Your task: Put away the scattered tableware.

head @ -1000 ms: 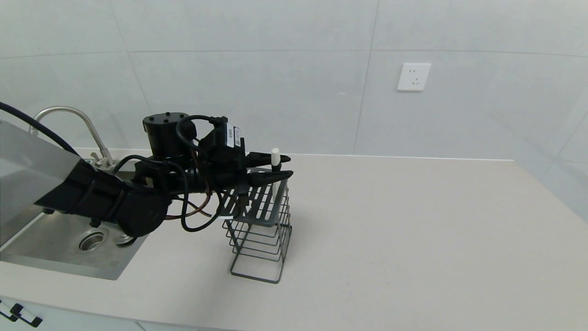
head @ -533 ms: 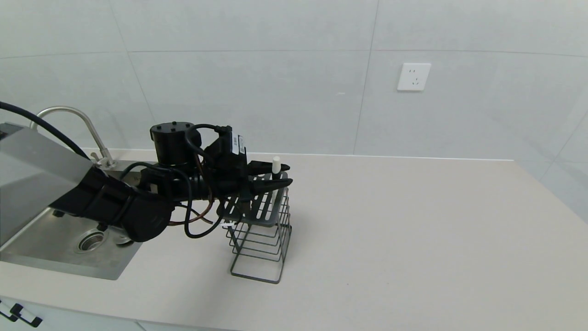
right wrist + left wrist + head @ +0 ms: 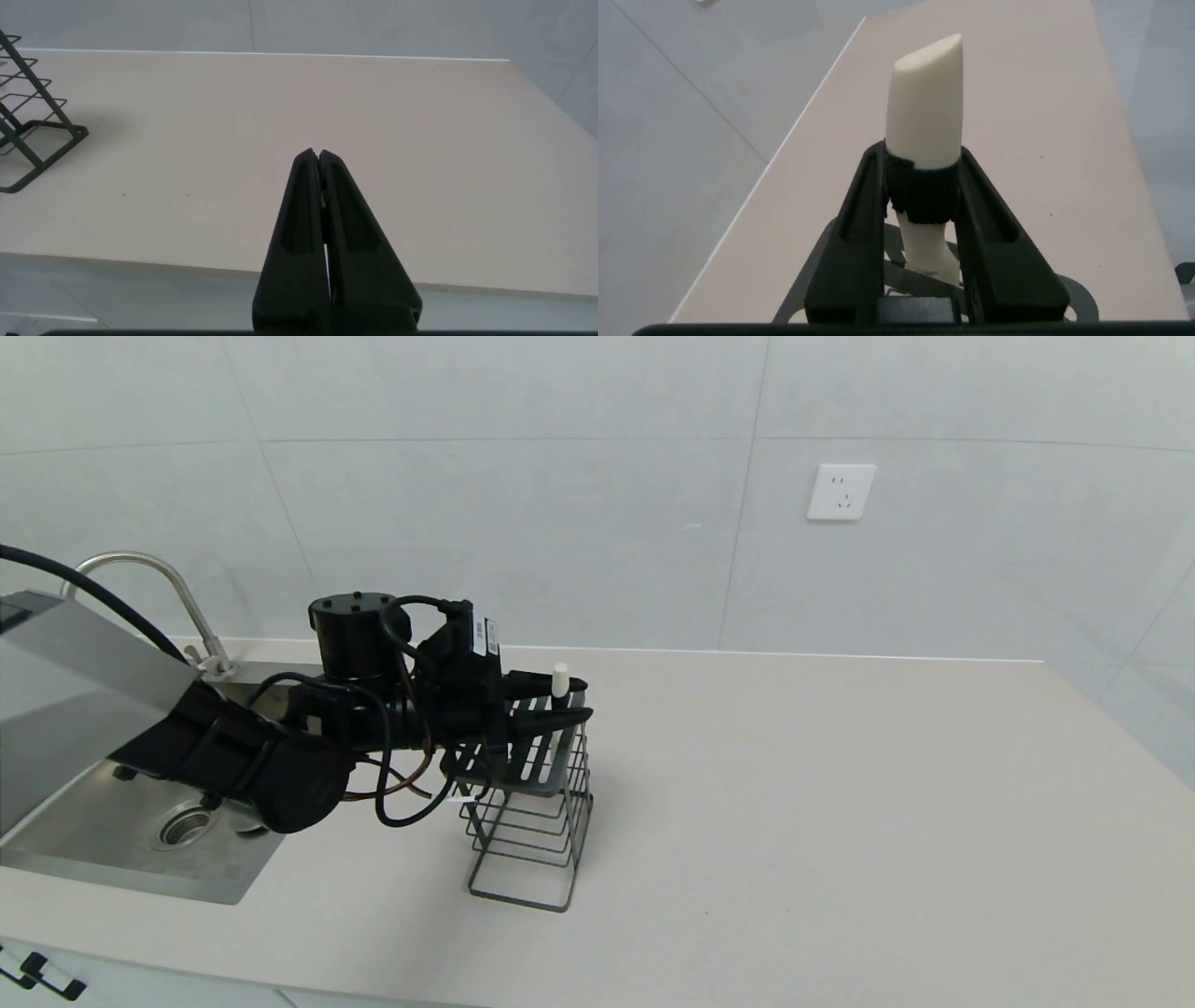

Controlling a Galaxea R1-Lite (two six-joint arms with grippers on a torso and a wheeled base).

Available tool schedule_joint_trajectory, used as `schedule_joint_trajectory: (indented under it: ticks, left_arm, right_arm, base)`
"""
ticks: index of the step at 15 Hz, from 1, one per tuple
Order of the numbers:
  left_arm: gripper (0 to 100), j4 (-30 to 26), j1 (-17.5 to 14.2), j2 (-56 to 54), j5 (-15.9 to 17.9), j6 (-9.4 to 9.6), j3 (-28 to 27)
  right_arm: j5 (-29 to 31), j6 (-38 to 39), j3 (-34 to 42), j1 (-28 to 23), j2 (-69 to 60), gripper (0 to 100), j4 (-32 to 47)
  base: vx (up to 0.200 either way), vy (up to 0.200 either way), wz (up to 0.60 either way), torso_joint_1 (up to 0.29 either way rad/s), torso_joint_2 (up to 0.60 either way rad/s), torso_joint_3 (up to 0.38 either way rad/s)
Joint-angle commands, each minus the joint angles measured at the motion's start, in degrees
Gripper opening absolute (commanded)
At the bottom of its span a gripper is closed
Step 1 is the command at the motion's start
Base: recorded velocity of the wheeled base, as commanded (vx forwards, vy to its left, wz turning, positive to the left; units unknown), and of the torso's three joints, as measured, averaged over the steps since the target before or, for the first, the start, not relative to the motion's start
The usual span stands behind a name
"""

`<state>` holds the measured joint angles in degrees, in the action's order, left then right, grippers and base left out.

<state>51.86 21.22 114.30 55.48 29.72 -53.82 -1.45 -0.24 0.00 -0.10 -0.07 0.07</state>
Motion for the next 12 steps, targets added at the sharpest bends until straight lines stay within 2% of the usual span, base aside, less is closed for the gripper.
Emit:
schedule_joint_trajectory:
  ticks: [1, 9, 12]
  left_arm:
    - [100, 0.00, -0.13, 0.05, 0.07, -0.10, 0.82]
    - [100, 3.86, 0.31, -0.30, 0.16, -0.19, 2.05]
    - [100, 6.68, -0.22, -5.75, 0.16, -1.33, 7.68]
  right_arm:
    - [-0.04, -0.02, 0.00, 0.01, 0.07, 0, 0.01]
    - [-0.04, 0.07, 0.00, 0.01, 0.07, 0, 0.01]
    - [-0.04, 0.07, 0.00, 0.01, 0.07, 0, 0.01]
  base:
    - [0.000, 0.000, 0.00, 0.000, 0.00, 0.000]
    - [0.000, 0.000, 0.00, 0.000, 0.00, 0.000]
    - [0.000, 0.000, 0.00, 0.000, 0.00, 0.000]
